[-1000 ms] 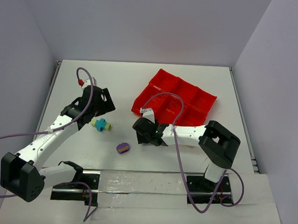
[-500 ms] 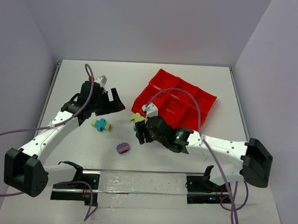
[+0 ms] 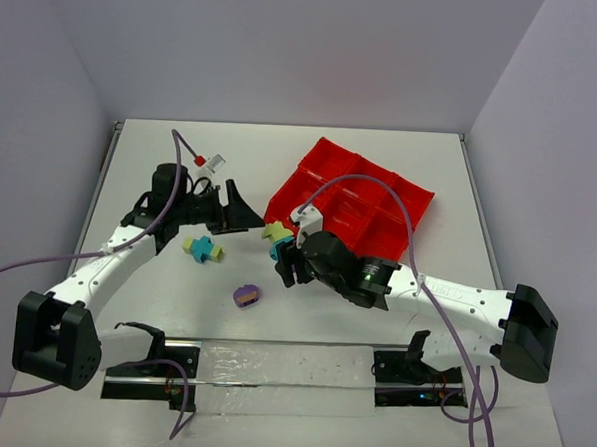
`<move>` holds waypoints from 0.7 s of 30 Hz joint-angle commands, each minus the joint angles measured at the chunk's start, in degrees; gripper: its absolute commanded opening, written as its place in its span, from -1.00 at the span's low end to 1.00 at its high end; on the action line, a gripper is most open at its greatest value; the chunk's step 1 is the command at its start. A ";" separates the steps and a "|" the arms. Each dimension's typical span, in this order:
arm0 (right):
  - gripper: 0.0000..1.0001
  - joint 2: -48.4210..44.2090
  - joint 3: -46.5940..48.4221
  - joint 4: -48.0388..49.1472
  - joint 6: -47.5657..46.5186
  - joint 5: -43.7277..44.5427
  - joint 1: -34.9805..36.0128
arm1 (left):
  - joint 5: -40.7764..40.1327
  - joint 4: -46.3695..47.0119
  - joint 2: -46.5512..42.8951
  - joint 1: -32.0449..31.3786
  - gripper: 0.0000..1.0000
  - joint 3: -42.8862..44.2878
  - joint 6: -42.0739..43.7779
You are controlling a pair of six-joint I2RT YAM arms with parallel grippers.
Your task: Sort the legos into containers by color
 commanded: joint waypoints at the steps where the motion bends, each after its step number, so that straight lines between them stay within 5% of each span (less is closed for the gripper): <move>1: -0.12 0.44 0.68 3.10 -1.30 0.26 0.10 | 7.10 8.30 1.07 -0.50 0.99 -2.07 -4.58; 21: -0.09 1.19 4.24 1.83 -2.40 -0.08 0.19 | 7.79 14.95 9.24 -5.25 0.74 -2.68 -6.34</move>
